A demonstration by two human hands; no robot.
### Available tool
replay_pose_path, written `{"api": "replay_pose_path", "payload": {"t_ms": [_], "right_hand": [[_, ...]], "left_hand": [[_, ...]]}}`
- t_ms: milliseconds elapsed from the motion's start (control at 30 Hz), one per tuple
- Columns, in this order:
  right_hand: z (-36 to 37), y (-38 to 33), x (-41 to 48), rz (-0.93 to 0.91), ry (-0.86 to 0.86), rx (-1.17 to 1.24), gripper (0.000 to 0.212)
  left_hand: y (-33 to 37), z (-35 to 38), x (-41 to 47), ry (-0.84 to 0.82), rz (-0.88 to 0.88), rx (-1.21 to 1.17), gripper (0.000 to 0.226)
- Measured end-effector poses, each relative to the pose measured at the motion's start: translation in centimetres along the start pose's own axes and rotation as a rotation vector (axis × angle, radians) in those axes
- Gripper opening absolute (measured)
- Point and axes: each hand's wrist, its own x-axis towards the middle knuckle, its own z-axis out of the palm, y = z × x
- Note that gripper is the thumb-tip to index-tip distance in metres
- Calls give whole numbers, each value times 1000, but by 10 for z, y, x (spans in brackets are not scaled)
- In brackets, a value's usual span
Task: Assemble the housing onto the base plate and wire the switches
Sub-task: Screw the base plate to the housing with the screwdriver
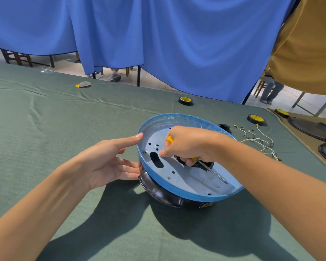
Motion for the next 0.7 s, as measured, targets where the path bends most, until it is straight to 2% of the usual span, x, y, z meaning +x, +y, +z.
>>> {"api": "replay_pose_path", "payload": {"t_ms": [67, 100, 233, 367, 400, 467, 567, 633, 700], "right_hand": [[2, -3, -1, -2, 5, -66, 25], [2, -4, -1, 2, 5, -95, 27], [1, -4, -2, 12, 0, -130, 32], [-13, -9, -9, -27, 151, -335, 37], [-20, -11, -11, -57, 205, -302, 31], [-35, -16, -15, -141, 254, -62, 10], [-47, -22, -21, -303, 248, 331, 10], [-45, -27, -22, -428, 294, 424, 12], [-35, -29, -18, -499, 413, 486, 14]], "left_hand": [[-1, 0, 0, -8, -9, 4, 103], [-1, 0, 0, -8, -11, 7, 104], [-2, -1, 3, -1, -4, -11, 73], [-3, 0, 3, -1, 3, 1, 79], [-3, 0, 3, 1, 5, 3, 83], [-4, -1, 4, 6, 10, -7, 87], [-3, -1, 5, -6, 17, -36, 98], [-3, -3, 7, 2, 23, -31, 119], [-4, -4, 8, -4, 25, -22, 128]]}}
